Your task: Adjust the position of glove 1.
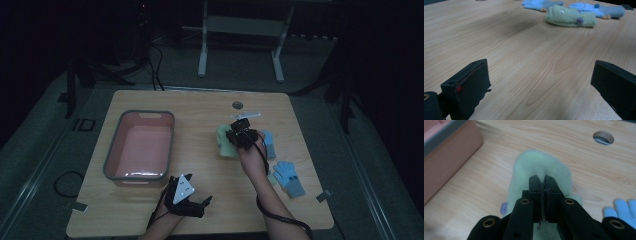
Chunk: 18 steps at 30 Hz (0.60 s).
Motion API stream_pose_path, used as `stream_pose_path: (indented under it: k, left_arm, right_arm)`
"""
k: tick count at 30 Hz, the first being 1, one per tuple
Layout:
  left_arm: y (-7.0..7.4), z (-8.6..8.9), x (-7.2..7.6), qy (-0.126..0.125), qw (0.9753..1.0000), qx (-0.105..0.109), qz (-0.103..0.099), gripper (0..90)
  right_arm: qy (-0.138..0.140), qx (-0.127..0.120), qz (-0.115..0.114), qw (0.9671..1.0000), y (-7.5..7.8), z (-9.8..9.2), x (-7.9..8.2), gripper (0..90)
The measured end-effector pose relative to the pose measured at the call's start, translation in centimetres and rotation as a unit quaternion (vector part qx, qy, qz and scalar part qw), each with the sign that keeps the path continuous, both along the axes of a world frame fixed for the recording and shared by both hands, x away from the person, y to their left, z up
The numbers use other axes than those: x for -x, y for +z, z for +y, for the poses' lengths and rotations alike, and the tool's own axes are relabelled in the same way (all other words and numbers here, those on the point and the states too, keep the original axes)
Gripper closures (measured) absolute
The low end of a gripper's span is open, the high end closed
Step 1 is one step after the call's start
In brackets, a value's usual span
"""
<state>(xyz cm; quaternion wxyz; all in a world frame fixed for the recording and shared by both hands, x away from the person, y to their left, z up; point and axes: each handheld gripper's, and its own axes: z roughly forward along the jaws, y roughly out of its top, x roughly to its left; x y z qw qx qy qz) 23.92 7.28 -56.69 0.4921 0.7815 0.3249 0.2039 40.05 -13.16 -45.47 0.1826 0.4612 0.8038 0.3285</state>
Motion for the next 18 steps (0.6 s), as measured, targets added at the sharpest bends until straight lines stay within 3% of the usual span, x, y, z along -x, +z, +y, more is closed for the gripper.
stream_pose_path:
  k: [3,7,11,18]
  left_arm:
    - [0.0,0.0,0.0,-0.001,1.0000,-0.001,0.000,2.4]
    - [0.0,0.0,0.0,-0.001,1.0000,0.000,0.000,2.4]
    - [0.0,0.0,-0.1,0.000,1.0000,0.001,0.001,2.4]
    - [0.0,0.0,-0.1,-0.002,1.0000,0.001,0.001,2.4]
  right_arm:
    - [-0.004,0.002,-0.005,1.0000,0.8,0.7,1.2,86.2]
    - [-0.004,-0.004,0.001,1.0000,0.6,1.7,2.6,86.2]
    - [-0.006,-0.014,0.009,0.9998,-0.3,2.5,3.8,86.2]
    - [-0.009,-0.010,0.039,0.9991,-3.2,3.2,4.6,86.1]
